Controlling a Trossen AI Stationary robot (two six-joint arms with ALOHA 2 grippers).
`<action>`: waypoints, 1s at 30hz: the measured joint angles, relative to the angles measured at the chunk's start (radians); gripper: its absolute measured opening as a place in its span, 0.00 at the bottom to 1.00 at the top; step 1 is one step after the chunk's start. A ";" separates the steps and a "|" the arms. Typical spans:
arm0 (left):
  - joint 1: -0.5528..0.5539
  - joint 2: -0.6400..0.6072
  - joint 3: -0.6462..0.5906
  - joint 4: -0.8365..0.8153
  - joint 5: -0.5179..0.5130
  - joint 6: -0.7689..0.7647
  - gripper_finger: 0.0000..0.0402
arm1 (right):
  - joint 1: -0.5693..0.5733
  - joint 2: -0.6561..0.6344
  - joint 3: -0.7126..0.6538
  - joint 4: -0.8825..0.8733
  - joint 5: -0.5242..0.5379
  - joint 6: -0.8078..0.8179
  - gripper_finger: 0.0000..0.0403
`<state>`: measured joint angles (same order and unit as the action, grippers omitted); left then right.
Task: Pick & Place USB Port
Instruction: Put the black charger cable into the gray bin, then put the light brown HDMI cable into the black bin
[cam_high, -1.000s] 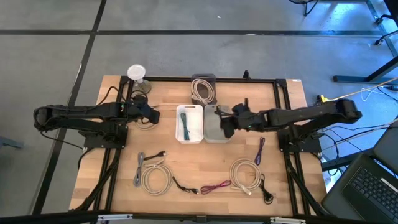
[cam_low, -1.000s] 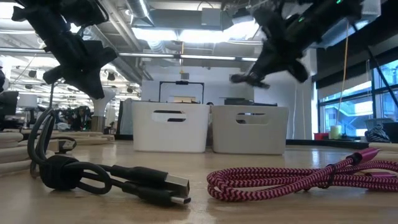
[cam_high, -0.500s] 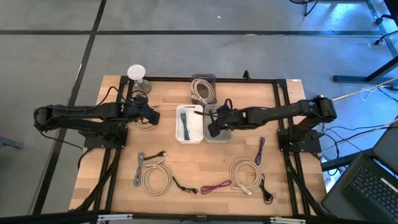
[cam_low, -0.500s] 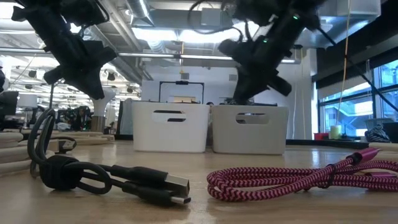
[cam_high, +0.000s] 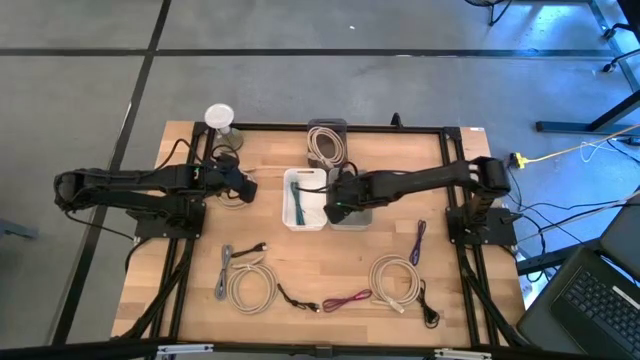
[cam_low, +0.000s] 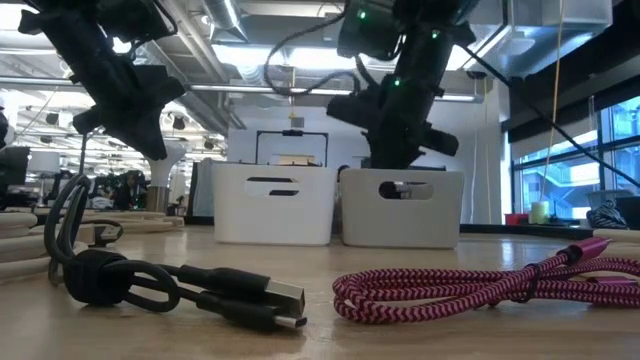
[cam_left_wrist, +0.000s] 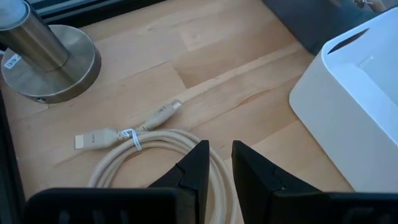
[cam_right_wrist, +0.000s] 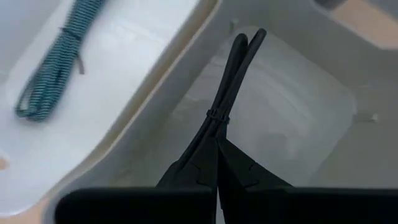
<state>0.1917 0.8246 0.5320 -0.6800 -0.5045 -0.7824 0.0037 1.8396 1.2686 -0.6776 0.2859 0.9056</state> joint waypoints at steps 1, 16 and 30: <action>0.000 0.000 0.000 0.000 0.000 0.008 0.16 | -0.003 0.008 0.000 0.000 -0.002 0.003 0.00; 0.000 0.000 0.000 0.000 0.001 0.023 0.16 | -0.010 0.030 0.000 0.007 0.009 -0.013 0.18; 0.000 0.000 0.000 -0.004 0.064 0.065 0.16 | 0.059 -0.135 0.000 -0.271 0.337 0.000 0.24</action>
<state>0.1917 0.8246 0.5320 -0.6838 -0.4404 -0.7178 0.0627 1.7049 1.2686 -0.9484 0.6225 0.9058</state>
